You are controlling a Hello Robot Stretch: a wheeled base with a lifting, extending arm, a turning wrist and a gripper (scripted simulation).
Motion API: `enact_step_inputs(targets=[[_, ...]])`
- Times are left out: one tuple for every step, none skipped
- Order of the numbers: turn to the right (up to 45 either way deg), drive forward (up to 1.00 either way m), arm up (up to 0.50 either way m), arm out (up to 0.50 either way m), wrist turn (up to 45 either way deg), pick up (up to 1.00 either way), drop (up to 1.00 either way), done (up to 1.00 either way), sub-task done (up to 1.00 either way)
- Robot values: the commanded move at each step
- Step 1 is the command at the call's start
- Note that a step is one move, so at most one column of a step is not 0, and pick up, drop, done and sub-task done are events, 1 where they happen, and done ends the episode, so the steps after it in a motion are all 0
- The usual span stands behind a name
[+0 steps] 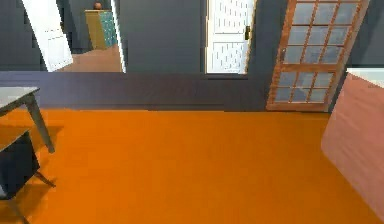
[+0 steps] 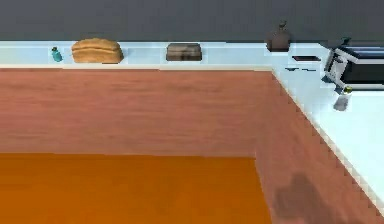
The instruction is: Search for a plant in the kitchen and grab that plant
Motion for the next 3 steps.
enact_step_inputs(targets=[[-45.0,0.00,0.00,0.00,0.0,0.00,0.00,0.00,0.00],[-42.0,0.00,0.00,0.00,0.0,0.00,0.00,0.00,0.00],[0.0,0.10,0.00,0.00,0.0,0.00,0.00,0.00,0.00]])
